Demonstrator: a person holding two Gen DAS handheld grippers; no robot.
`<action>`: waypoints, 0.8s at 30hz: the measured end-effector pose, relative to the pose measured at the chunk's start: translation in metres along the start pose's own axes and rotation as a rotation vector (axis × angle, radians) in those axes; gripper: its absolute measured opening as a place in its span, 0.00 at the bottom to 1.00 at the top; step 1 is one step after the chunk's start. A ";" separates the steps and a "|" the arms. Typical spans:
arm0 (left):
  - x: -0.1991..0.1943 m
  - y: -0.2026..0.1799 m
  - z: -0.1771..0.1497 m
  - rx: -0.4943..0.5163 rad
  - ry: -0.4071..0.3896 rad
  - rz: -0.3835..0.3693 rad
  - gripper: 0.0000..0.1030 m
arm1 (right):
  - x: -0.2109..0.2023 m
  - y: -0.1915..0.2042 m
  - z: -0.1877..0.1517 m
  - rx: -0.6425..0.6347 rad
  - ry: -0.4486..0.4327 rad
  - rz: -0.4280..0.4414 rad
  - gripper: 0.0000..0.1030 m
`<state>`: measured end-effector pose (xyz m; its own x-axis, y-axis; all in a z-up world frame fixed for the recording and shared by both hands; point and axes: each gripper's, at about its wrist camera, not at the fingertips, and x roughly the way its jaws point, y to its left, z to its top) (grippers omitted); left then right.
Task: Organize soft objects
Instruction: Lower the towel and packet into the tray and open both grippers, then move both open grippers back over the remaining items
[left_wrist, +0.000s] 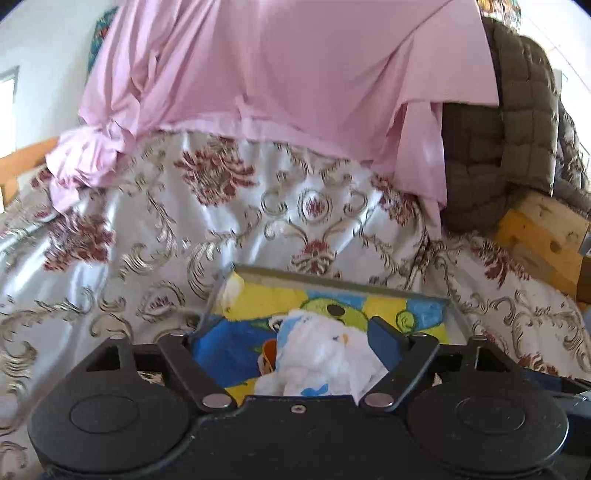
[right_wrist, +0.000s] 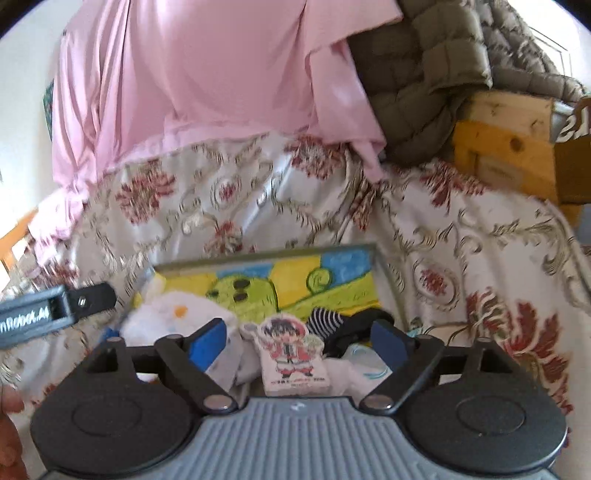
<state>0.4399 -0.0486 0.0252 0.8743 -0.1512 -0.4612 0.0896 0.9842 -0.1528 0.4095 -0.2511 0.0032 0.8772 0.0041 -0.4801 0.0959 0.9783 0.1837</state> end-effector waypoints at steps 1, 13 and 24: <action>-0.008 0.000 0.002 -0.007 -0.009 0.003 0.85 | -0.008 -0.002 0.003 0.010 -0.017 0.011 0.92; -0.119 -0.004 -0.003 -0.041 -0.123 0.007 0.99 | -0.112 -0.016 0.009 0.040 -0.155 0.064 1.00; -0.205 -0.023 -0.044 -0.021 -0.181 0.032 0.99 | -0.199 -0.019 -0.030 -0.029 -0.235 0.100 1.00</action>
<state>0.2378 -0.0446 0.0851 0.9483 -0.0987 -0.3018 0.0518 0.9858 -0.1594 0.2189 -0.2640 0.0698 0.9673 0.0560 -0.2474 -0.0071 0.9810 0.1941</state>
